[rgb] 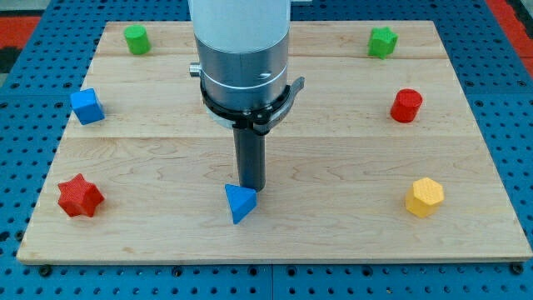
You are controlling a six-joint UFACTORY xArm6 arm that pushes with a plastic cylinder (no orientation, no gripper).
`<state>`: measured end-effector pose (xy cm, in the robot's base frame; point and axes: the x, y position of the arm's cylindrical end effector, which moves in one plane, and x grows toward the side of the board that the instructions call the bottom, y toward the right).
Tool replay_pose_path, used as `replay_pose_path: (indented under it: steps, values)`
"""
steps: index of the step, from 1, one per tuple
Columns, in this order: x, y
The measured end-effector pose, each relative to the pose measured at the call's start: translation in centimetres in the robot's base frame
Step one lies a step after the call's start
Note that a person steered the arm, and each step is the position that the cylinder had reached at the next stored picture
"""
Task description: Move your arm closer to the red circle
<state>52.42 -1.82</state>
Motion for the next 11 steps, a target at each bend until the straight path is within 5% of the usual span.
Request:
replay_pose_path:
  steps: [2, 10, 11]
  values:
    - [-6.0, 9.7]
    - [-7.0, 18.9]
    - [-6.1, 24.3]
